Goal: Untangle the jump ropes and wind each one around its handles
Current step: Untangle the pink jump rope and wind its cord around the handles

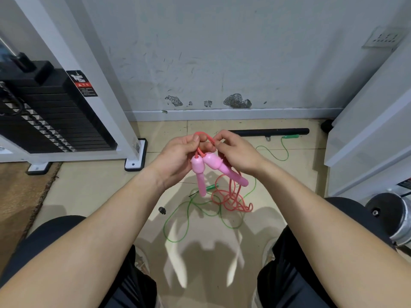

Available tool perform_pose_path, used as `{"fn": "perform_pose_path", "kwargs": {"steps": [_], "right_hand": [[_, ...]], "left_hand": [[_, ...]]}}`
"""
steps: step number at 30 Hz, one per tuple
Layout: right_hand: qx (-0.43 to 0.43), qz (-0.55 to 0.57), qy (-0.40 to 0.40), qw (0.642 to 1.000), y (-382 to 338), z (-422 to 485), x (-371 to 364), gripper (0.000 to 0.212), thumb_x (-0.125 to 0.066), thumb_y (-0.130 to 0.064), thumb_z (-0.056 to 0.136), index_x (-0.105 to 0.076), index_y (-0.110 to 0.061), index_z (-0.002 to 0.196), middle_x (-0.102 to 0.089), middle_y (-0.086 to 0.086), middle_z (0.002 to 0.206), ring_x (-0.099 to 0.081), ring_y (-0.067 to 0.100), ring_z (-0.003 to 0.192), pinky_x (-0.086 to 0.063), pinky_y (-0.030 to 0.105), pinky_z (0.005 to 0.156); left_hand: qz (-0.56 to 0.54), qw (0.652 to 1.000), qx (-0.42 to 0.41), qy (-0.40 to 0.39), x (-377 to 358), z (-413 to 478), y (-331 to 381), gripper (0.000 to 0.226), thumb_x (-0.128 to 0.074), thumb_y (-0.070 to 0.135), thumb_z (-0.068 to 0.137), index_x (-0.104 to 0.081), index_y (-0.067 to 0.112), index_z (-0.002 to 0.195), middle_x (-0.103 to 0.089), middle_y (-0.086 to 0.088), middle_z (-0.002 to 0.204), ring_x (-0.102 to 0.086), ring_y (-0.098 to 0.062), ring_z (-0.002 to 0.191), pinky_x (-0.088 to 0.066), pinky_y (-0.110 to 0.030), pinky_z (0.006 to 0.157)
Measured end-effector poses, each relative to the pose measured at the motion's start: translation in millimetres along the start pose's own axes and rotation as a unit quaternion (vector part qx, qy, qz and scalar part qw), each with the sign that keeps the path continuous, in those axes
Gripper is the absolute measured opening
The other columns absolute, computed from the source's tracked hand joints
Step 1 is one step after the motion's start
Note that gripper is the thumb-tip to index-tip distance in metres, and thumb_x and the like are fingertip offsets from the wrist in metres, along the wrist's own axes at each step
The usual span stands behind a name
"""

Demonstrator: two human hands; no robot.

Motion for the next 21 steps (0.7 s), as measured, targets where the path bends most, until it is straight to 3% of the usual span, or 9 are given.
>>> {"fn": "perform_pose_path", "kwargs": {"steps": [2,5,7,9,12,14,16,18,21], "right_hand": [[0.007,-0.068,0.025,0.997,-1.6,-2.1,-1.3,0.017,-0.043,-0.035,0.102,-0.055,-0.028,0.092,-0.062,0.003,0.073,-0.06,0.025,0.07,-0.046,0.038,0.068],[0.013,-0.183,0.047,0.982,-6.0,-6.1,-0.4,0.024,-0.035,-0.044,0.104,-0.051,-0.026,0.108,-0.056,-0.002,0.073,-0.058,0.03,0.082,-0.041,0.04,0.066],[0.043,-0.221,0.057,0.973,-12.6,-8.4,-0.7,0.028,-0.032,-0.042,0.106,-0.05,-0.026,0.119,-0.055,-0.004,0.076,-0.056,0.03,0.086,-0.037,0.038,0.066],[0.086,-0.226,0.064,0.968,-20.6,-11.0,-2.7,0.03,-0.032,-0.037,0.106,-0.052,-0.027,0.127,-0.063,-0.001,0.088,-0.056,0.028,0.089,-0.041,0.04,0.069],[0.074,-0.259,0.04,0.962,-20.0,-11.5,-11.3,0.025,-0.034,-0.031,0.104,-0.058,-0.031,0.11,-0.062,0.0,0.088,-0.058,0.031,0.09,-0.044,0.039,0.069],[0.056,-0.271,0.005,0.961,-20.6,-13.4,-16.4,0.023,-0.035,-0.029,0.102,-0.058,-0.03,0.104,-0.06,0.001,0.087,-0.057,0.032,0.092,-0.045,0.038,0.071],[0.056,-0.27,-0.027,0.961,-24.4,-14.6,-19.2,0.032,-0.034,-0.029,0.101,-0.062,-0.028,0.118,-0.066,0.005,0.097,-0.059,0.032,0.097,-0.05,0.04,0.079],[0.047,-0.304,-0.058,0.95,-27.6,-13.8,-23.0,0.042,-0.033,-0.031,0.101,-0.054,-0.029,0.138,-0.066,0.009,0.116,-0.057,0.033,0.107,-0.047,0.039,0.082],[0.018,-0.368,-0.101,0.924,-26.5,-15.1,-29.6,0.043,-0.031,-0.033,0.101,-0.044,-0.032,0.142,-0.061,0.01,0.128,-0.055,0.035,0.113,-0.04,0.039,0.077]], "left_hand": [[0.011,0.999,-0.014,0.051,8.8,2.7,-0.4,0.025,-0.04,0.011,0.106,-0.062,0.008,0.095,-0.073,-0.003,0.076,-0.067,-0.017,0.083,-0.048,-0.03,0.083],[0.037,0.992,-0.019,0.116,16.2,3.5,-2.5,0.024,-0.042,0.014,0.107,-0.062,0.01,0.094,-0.075,-0.001,0.077,-0.07,-0.01,0.075,-0.051,-0.025,0.072],[0.014,0.988,-0.02,0.154,19.0,3.2,-2.4,0.024,-0.043,0.013,0.106,-0.062,0.01,0.092,-0.075,-0.001,0.075,-0.071,-0.01,0.072,-0.053,-0.027,0.076],[-0.023,0.983,-0.008,0.183,23.3,3.1,-0.7,0.024,-0.042,0.012,0.106,-0.062,0.01,0.093,-0.075,0.001,0.072,-0.07,-0.013,0.076,-0.052,-0.03,0.081],[-0.1,0.979,0.037,0.176,24.9,4.9,-2.1,0.025,-0.038,0.011,0.107,-0.061,0.009,0.099,-0.076,-0.001,0.075,-0.067,-0.023,0.092,-0.051,-0.036,0.094],[-0.131,0.974,0.04,0.18,26.5,6.9,-4.1,0.024,-0.038,0.01,0.107,-0.06,0.006,0.098,-0.076,-0.005,0.077,-0.067,-0.025,0.097,-0.052,-0.036,0.095],[-0.115,0.976,0.025,0.185,27.9,8.5,-5.1,0.023,-0.039,0.012,0.108,-0.059,0.005,0.099,-0.077,-0.007,0.082,-0.069,-0.022,0.096,-0.054,-0.031,0.085],[-0.079,0.982,0.005,0.173,27.3,9.4,-4.6,0.023,-0.04,0.014,0.107,-0.06,0.005,0.1,-0.077,-0.007,0.089,-0.071,-0.017,0.09,-0.054,-0.027,0.08],[0.025,0.985,-0.045,0.167,23.1,6.5,-1.5,0.019,-0.046,0.012,0.105,-0.062,0.004,0.1,-0.076,-0.005,0.09,-0.073,-0.009,0.081,-0.055,-0.021,0.07]]}}
Point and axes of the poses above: each hand's wrist, its own z-axis towards the middle knuckle, its own x-axis out of the back of the hand, y = z × x, the point moved 6 cm from there along z, towards the middle knuckle
